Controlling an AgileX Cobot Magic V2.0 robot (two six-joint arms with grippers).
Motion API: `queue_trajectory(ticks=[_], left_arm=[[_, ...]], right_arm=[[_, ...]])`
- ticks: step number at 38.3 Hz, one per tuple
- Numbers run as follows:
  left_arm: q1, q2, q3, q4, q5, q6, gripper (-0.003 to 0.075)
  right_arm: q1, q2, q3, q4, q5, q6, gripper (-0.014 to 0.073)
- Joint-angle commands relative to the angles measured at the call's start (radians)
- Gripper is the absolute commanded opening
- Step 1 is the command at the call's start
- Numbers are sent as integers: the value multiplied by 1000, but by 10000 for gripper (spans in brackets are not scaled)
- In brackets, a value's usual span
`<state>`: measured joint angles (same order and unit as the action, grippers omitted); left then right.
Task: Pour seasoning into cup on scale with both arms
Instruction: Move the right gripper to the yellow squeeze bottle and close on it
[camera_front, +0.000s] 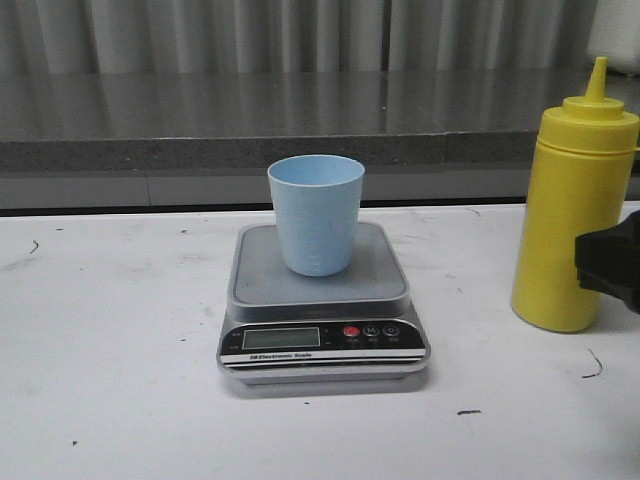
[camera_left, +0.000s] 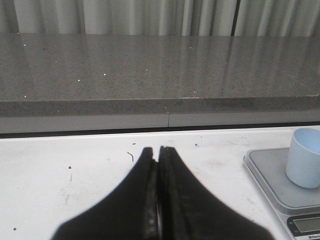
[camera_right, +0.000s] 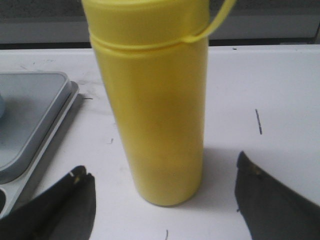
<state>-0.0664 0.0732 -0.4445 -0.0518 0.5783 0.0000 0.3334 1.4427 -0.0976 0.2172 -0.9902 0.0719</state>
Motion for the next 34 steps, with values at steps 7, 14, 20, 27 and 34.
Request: queue_trajectory(ticks=[7,14,20,27,34], left_arm=[[2,12,-25,-9,-87,-8,-20],[2,12,-25,-9,-87,-8,-20],[2,12,-25,-9,-87,-8,-20],[2,12,-25,-9,-87,-8,-20],[2,12,-25,-9,-87,-8,-20]], right_arm=[[2,219,-48,-42,-297,84,591],[2,225,-85,-46,-297,84,591],[1,235,-124,-28,-295,84,591],[1,271,-165,15,-296,84,591],[1,306,-209,19,-296,84,591]])
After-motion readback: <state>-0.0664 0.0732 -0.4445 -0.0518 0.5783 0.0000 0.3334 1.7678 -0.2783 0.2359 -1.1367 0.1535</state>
